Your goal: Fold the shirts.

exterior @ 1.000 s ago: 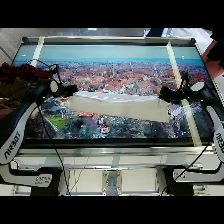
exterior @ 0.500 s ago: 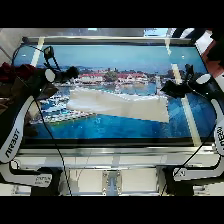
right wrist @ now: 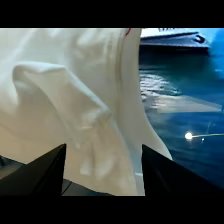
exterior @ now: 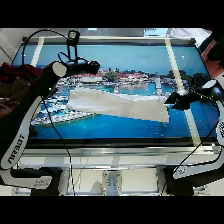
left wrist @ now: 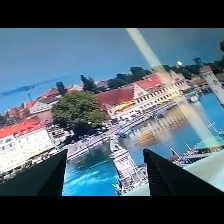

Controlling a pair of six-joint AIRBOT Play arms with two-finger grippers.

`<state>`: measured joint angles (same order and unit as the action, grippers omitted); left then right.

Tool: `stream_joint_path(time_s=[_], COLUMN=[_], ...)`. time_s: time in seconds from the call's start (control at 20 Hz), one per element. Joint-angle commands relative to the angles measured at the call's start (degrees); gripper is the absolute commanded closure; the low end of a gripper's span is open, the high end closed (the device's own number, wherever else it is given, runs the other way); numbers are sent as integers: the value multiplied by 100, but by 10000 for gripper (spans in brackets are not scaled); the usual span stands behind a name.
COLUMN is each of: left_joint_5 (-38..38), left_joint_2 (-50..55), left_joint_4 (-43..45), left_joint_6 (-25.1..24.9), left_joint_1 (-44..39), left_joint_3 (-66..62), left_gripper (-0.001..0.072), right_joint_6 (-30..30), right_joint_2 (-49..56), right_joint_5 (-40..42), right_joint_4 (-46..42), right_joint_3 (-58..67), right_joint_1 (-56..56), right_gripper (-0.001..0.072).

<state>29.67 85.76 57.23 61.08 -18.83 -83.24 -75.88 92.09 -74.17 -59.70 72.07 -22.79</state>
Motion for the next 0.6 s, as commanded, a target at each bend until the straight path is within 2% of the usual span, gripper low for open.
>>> stream_joint_path(time_s=[0.0, 0.05, 0.25, 0.55], left_joint_5=[-212, -264, -243, -140], left_joint_2=[-4, -4, -4, -4], left_joint_4=[-170, -168, -175, -179], left_joint_6=[-654, -654, -623, -511], left_joint_1=[-409, -455, -479, -481], left_joint_3=[-22, -22, -22, -22], left_gripper=[148, 148, 149, 150], right_joint_6=[586, 686, 868, 859], right_joint_2=[411, 501, 815, 981], right_joint_5=[-179, -129, 24, 457], right_joint_4=[1163, 1322, 1279, 1211], right_joint_3=[-59, -59, -59, -59], right_joint_1=[-278, -306, -304, -269], right_gripper=[110, 78, 45, 46])
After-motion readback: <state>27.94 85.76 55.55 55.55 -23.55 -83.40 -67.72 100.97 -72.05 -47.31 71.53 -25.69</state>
